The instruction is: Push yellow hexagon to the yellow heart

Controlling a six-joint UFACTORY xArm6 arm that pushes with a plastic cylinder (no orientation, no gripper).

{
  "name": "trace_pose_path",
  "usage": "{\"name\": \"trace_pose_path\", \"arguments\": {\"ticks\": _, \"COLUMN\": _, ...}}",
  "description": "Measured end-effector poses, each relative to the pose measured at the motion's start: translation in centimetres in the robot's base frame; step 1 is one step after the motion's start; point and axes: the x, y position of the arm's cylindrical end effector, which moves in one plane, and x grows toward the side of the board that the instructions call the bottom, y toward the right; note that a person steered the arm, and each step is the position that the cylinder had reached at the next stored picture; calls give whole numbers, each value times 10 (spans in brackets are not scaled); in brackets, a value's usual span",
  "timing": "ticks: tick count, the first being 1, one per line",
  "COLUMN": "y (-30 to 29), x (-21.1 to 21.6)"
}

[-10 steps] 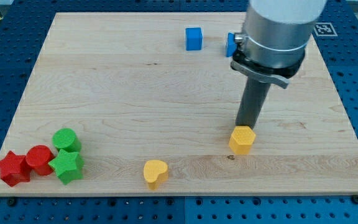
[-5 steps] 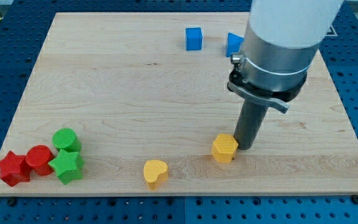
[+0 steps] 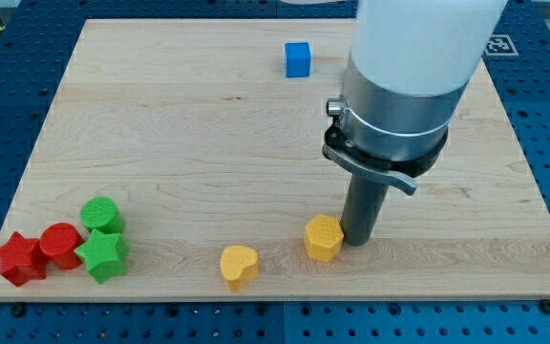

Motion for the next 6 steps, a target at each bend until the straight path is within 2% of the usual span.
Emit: {"name": "trace_pose_path", "arguments": {"ticks": 6, "y": -42, "x": 5}}
